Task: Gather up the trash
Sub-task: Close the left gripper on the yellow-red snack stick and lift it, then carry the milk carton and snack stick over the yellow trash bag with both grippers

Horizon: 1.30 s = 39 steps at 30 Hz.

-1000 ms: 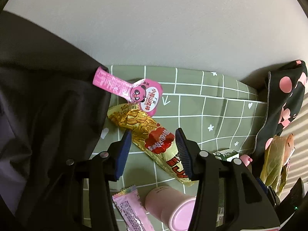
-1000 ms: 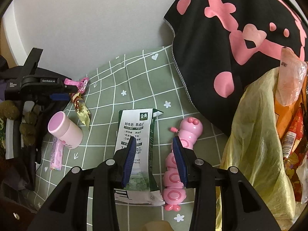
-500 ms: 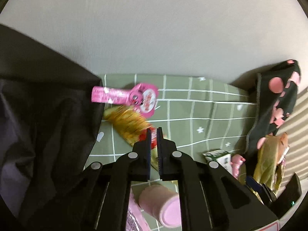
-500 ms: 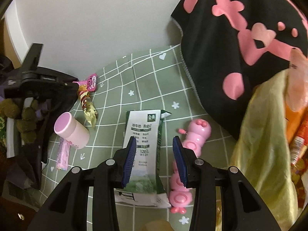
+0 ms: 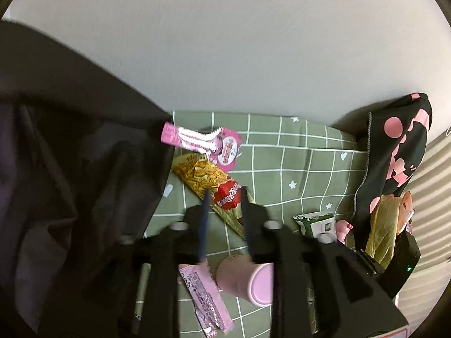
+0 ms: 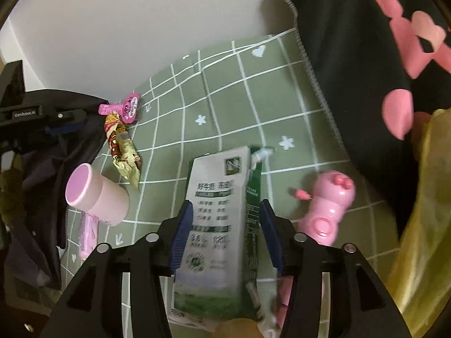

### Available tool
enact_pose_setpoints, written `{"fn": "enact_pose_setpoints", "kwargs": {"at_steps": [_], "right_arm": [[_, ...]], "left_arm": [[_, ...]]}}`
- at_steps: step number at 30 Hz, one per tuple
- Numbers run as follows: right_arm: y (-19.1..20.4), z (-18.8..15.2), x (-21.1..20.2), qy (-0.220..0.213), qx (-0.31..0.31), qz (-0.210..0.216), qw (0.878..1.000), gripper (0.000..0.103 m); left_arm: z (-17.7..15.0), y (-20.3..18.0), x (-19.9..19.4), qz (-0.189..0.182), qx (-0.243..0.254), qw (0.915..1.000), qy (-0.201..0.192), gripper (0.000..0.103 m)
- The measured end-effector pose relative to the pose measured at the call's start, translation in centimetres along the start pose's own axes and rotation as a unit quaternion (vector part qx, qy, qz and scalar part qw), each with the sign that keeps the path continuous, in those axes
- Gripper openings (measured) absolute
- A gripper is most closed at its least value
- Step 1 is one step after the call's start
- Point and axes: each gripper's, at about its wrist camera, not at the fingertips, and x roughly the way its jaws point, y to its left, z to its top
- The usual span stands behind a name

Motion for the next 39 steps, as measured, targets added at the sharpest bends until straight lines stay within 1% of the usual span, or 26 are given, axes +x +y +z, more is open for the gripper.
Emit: {"fn": "enact_pose_setpoints", "kwargs": {"at_steps": [4,6,8,11,13,15,17,20,22,23,24,25,28,31,34,37,39], "right_arm": [[0.3,0.7,0.8,0.004,-0.003,0.014,1.0,0.048],[0.3,1.1,1.2,0.011,0.001,0.021,1.0,0.048],[0.2,1.5,1.5,0.02,0.006,0.026,0.999,0.051],[-0.1,1.9,1.9,0.042,0.017,0.039,0.998,0.051],[0.1,2.1,1.9,0.051,0.014,0.036,0.998,0.051],[0.4,2.1,1.7,0.059,0.004,0.035,0.998,0.046],[0.7,2.1,1.3,0.059,-0.009,0.026,0.998,0.037],[0.9,1.9,0.9,0.06,-0.016,0.024,0.998,0.036],[0.9,1.7,0.7,0.059,-0.021,0.022,0.998,0.036],[1.0,1.6,0.6,0.059,-0.022,0.022,0.998,0.036],[1.1,1.5,0.4,0.058,-0.024,0.02,0.998,0.036],[1.1,1.5,0.2,0.056,-0.025,0.018,0.998,0.036],[0.9,1.3,-0.3,0.049,-0.028,0.012,0.998,0.036],[0.6,1.6,-1.5,0.026,-0.025,0.007,0.999,0.036],[0.3,1.7,-2.6,0.003,-0.025,0.0,1.0,0.036],[-0.1,1.6,-4.2,-0.024,-0.013,-0.012,1.0,0.036],[-0.1,1.8,-5.6,-0.047,-0.005,-0.015,0.999,0.036]], "left_arm": [[0.5,0.5,1.9,-0.003,-0.01,0.9997,0.022,0.035],[0.8,0.6,3.0,-0.005,-0.019,0.9992,0.034,0.036],[1.2,0.7,3.8,-0.004,-0.025,0.9988,0.042,0.037],[1.8,0.7,5.0,-0.002,-0.028,0.998,0.057,0.037],[2.2,0.5,5.9,0.002,-0.027,0.9974,0.067,0.037],[2.5,0.5,6.3,0.004,-0.03,0.9968,0.075,0.037],[2.7,0.3,6.9,0.007,-0.037,0.9957,0.085,0.037],[2.8,0.2,7.4,0.013,-0.046,0.9945,0.093,0.037],[2.7,0.3,7.5,0.011,-0.05,0.9943,0.094,0.037],[2.6,0.3,7.4,0.008,-0.049,0.9944,0.093,0.036],[2.6,0.3,7.2,0.006,-0.048,0.9946,0.092,0.031],[2.4,0.1,6.8,0.001,-0.045,0.9948,0.091,0.029],[2.2,-0.2,5.7,-0.008,-0.036,0.996,0.081,0.027],[2.1,-0.9,3.6,-0.017,-0.021,0.9982,0.055,0.027],[2.0,-2.0,1.7,-0.017,-0.003,0.9995,0.028,0.026],[1.7,-3.5,-0.8,-0.014,0.023,0.9996,-0.005,0.026],[1.7,-4.2,-2.5,-0.023,0.035,0.999,-0.018,0.026]]}}
